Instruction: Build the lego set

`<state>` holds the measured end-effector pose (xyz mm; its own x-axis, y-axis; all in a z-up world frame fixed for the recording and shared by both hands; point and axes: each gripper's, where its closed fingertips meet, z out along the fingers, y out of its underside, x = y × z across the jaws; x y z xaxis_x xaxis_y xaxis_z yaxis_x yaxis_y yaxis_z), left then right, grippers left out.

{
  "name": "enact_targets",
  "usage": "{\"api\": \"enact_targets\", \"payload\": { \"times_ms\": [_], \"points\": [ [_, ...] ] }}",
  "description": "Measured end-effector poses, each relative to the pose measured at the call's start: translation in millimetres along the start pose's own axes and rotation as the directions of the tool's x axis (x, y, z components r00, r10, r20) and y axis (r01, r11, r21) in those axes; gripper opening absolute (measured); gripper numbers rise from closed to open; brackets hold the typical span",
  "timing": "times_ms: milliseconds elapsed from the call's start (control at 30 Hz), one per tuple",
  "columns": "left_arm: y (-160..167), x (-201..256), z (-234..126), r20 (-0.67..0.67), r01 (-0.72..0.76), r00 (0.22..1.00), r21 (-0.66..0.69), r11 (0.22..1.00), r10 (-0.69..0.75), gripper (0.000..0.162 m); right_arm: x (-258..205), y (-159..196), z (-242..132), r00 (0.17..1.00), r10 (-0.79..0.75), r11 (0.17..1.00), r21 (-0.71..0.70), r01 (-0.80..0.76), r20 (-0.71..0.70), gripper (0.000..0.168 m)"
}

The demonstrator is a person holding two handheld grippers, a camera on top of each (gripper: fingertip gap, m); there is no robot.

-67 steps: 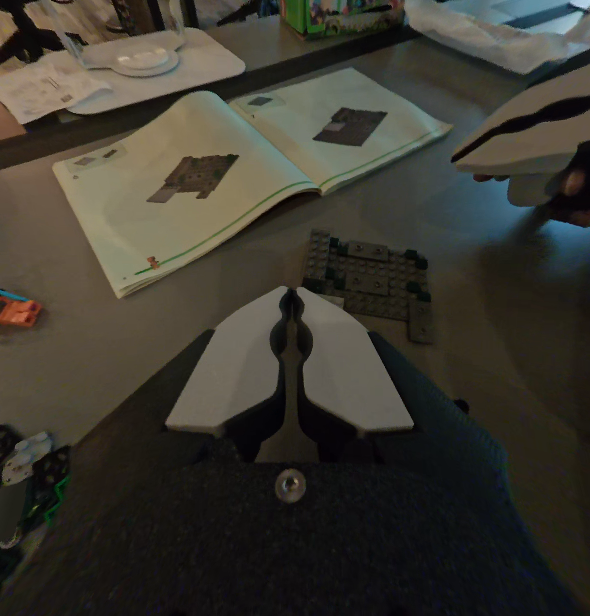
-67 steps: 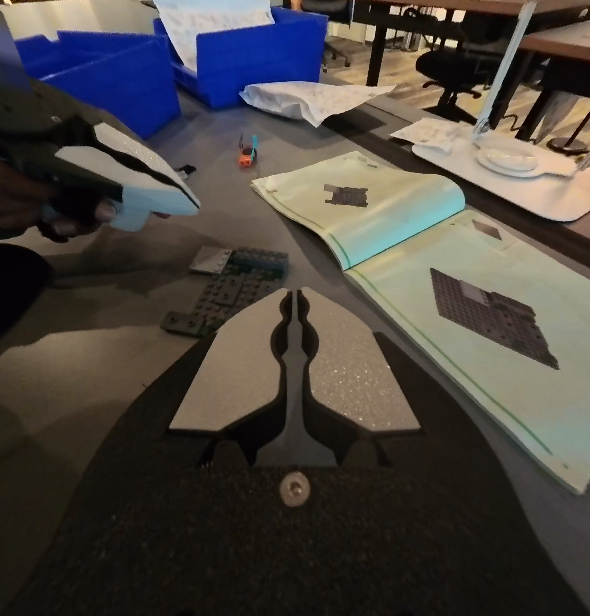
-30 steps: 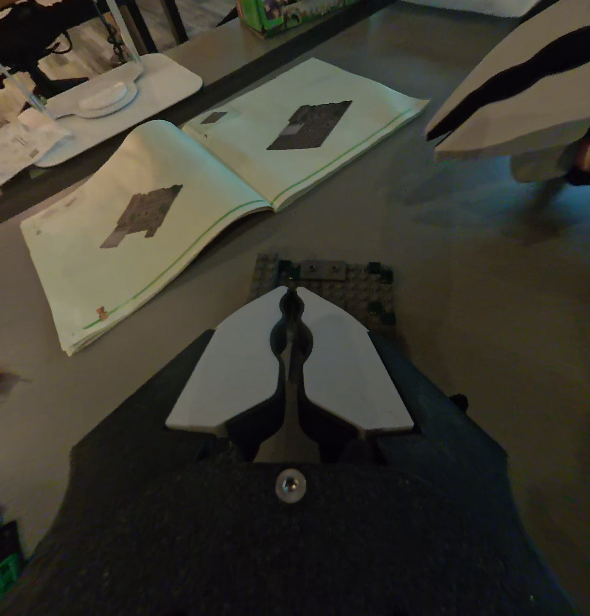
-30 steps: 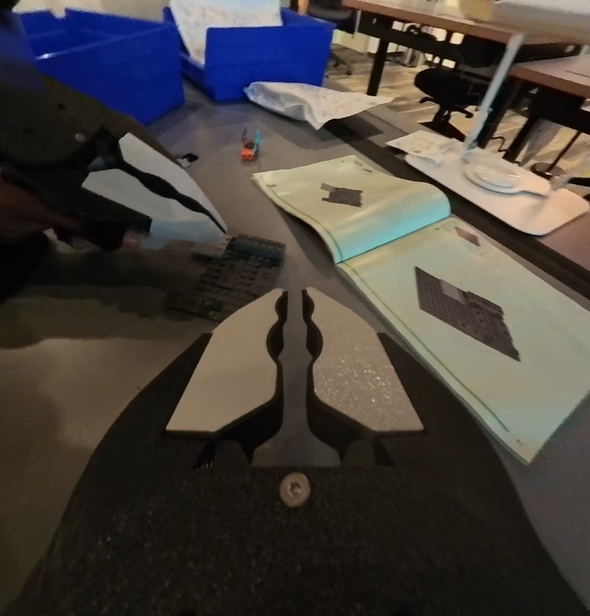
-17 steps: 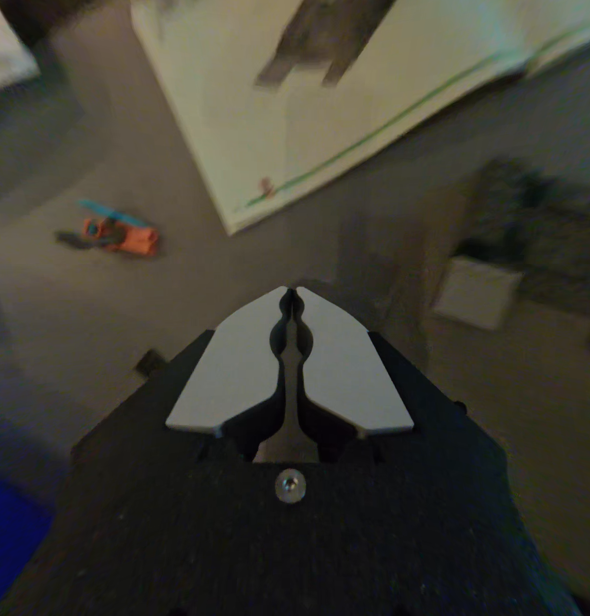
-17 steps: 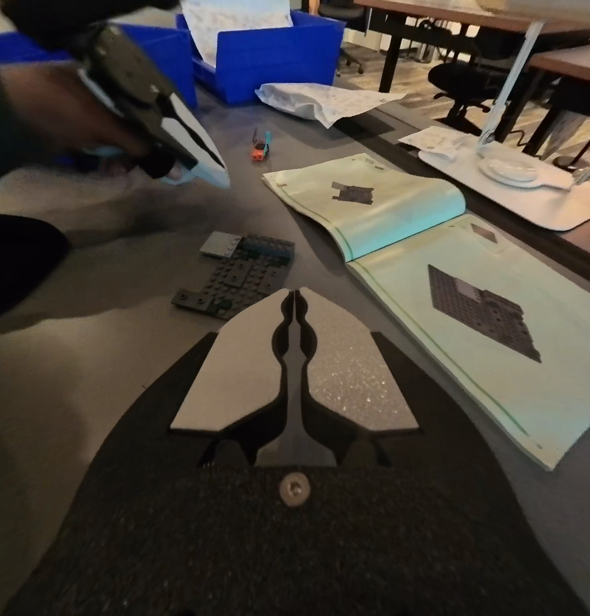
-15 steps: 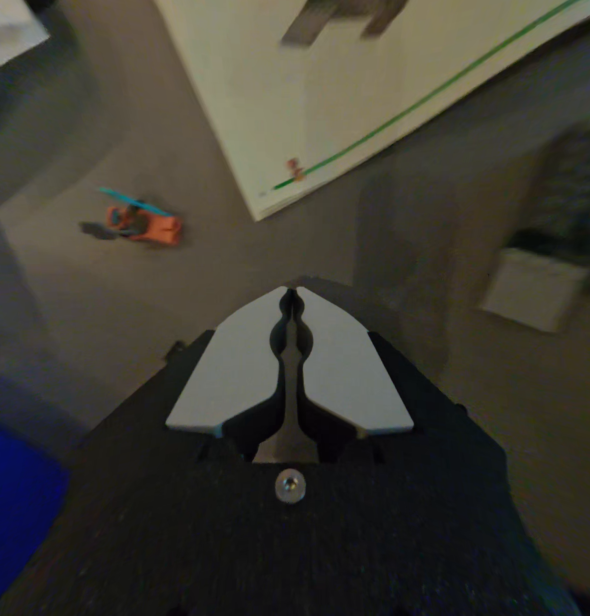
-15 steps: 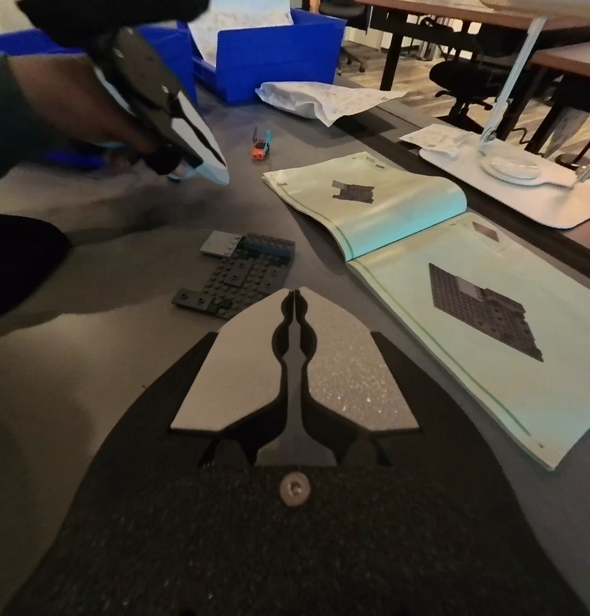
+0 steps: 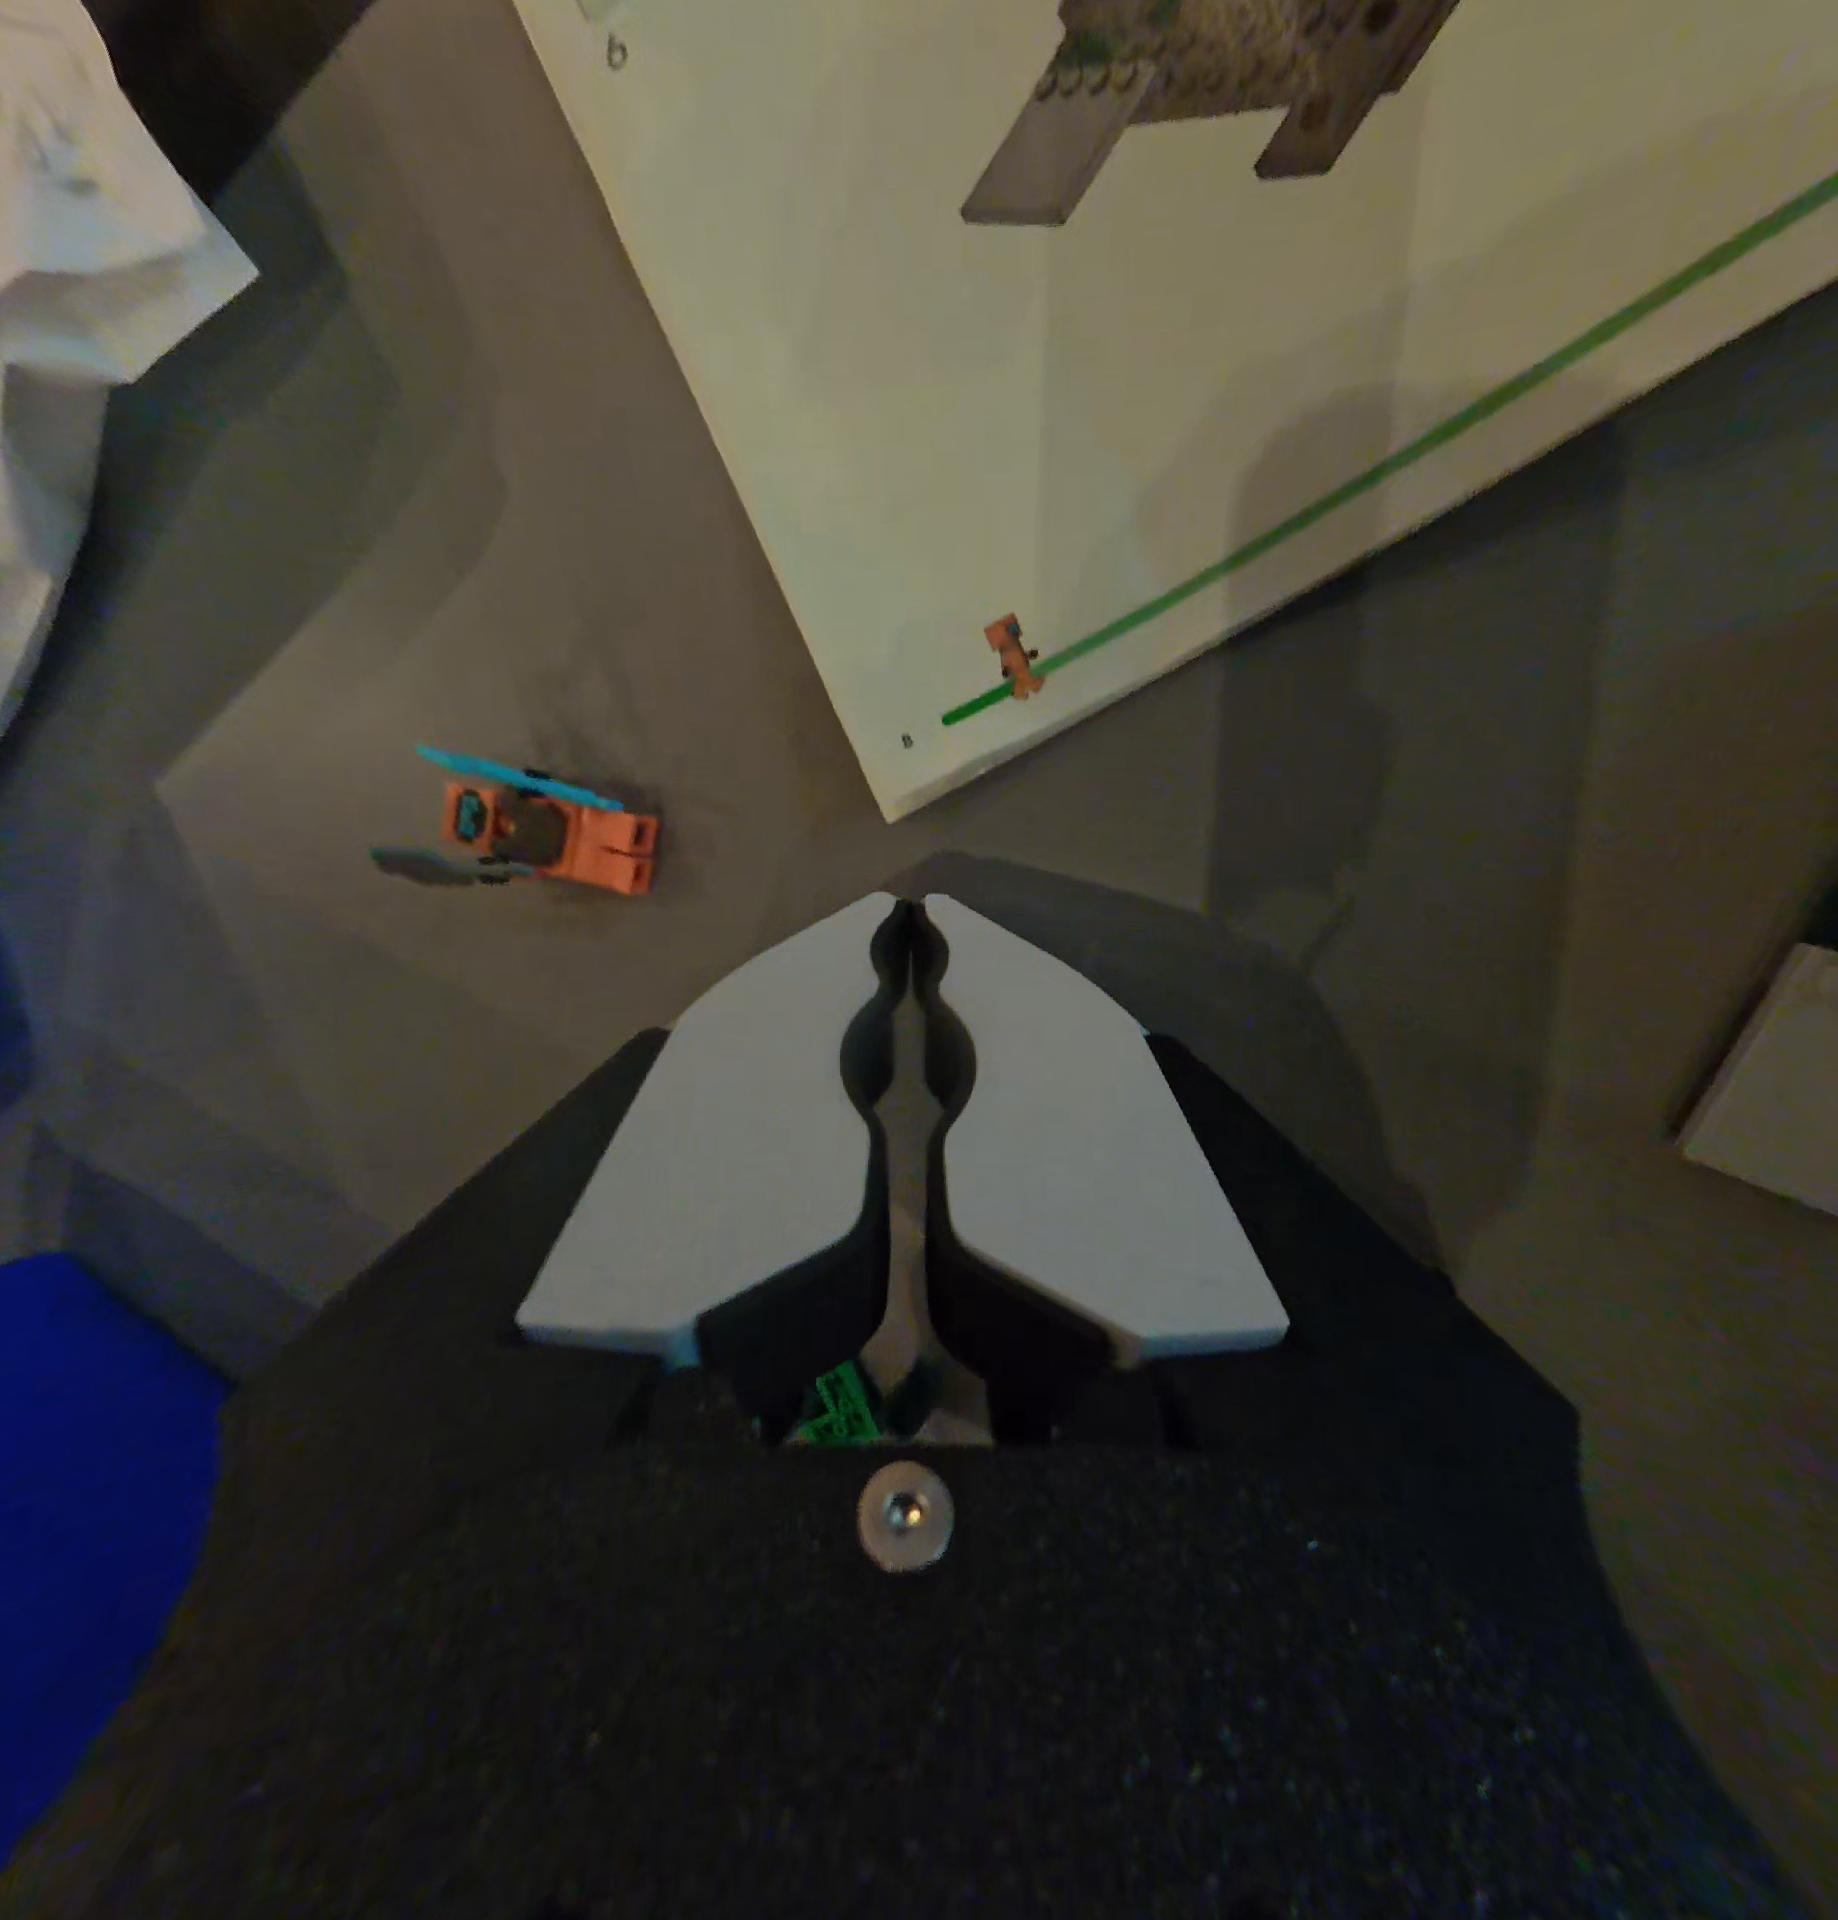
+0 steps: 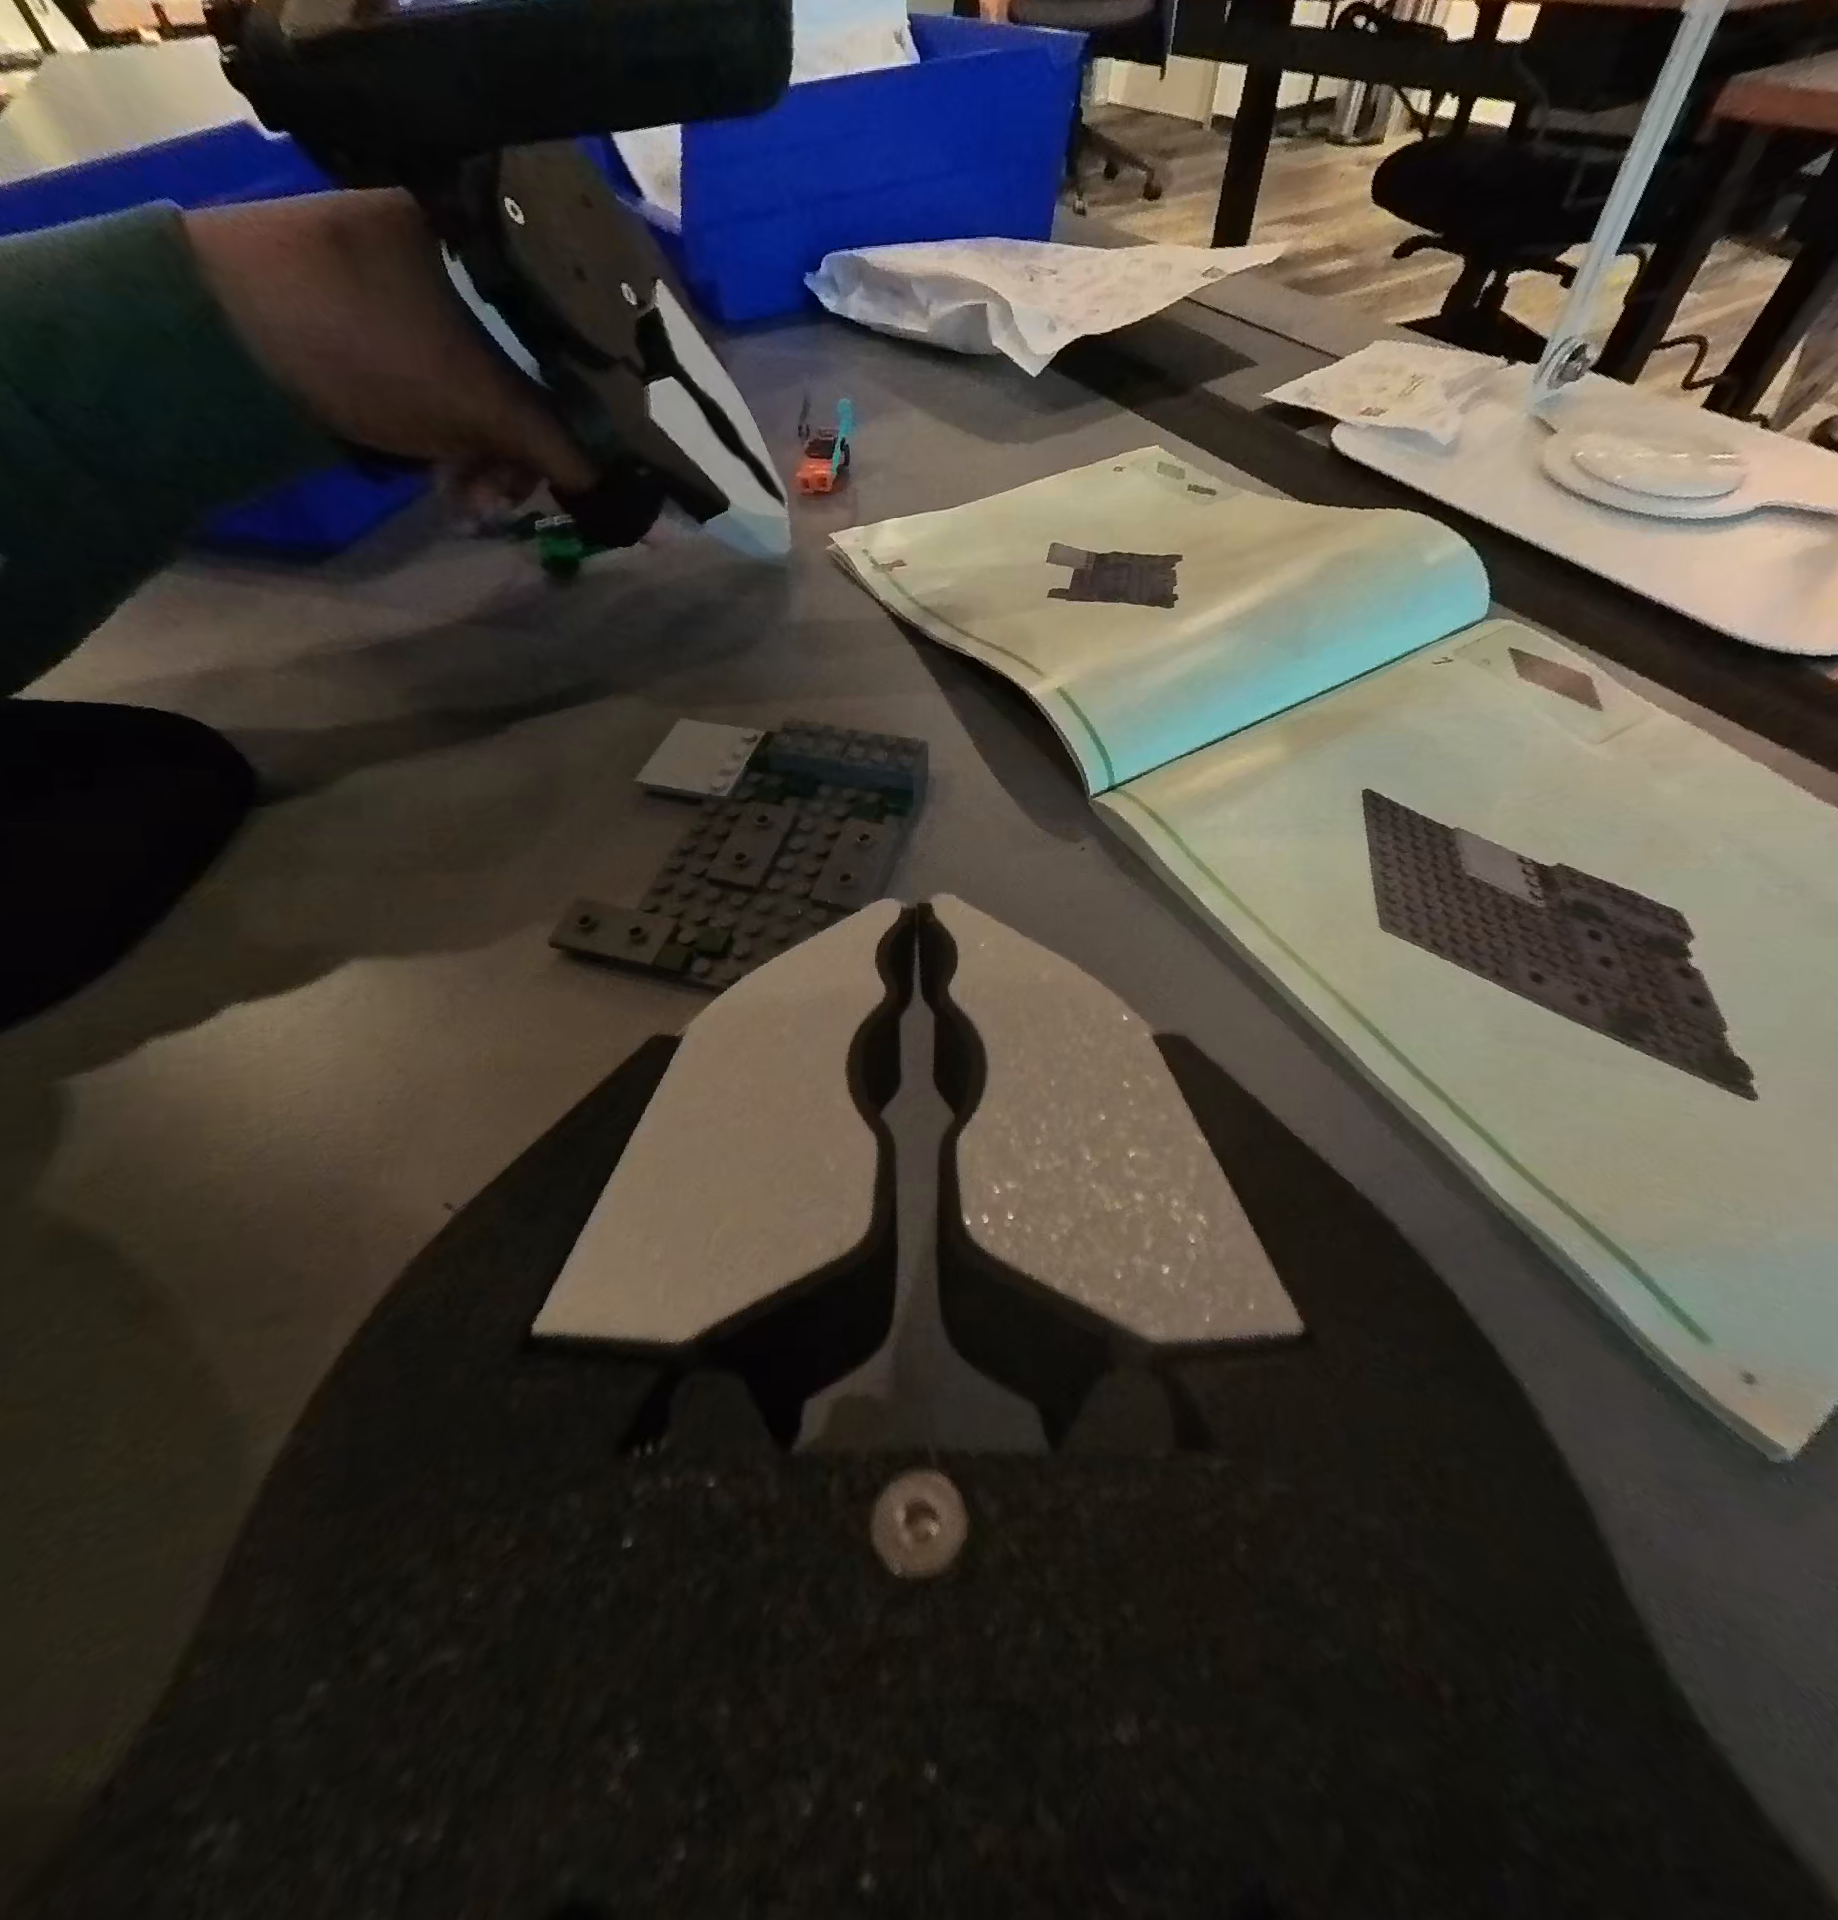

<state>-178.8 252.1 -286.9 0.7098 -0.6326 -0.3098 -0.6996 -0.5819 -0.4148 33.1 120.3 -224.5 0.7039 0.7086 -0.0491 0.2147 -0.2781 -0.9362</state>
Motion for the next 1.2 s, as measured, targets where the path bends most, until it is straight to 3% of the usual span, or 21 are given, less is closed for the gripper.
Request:
{"api": "enact_targets", "payload": {
  "times_ms": [567,1200],
  "points": [
    [-29.9,1.1,-0.6,-0.042,-0.033,0.998,0.087,0.996,0.036,0.000,-0.1,2.4,0.9,1.000,0.008,1.000,-0.012,-0.008,0.008,0.000],
    [-40.3,15.3,8.0,-0.095,-0.087,0.990,0.124,0.988,0.100,0.000,0.7,4.4,1.2,1.000,0.014,1.000,-0.019,-0.013,0.010,0.000]
  ]
}}
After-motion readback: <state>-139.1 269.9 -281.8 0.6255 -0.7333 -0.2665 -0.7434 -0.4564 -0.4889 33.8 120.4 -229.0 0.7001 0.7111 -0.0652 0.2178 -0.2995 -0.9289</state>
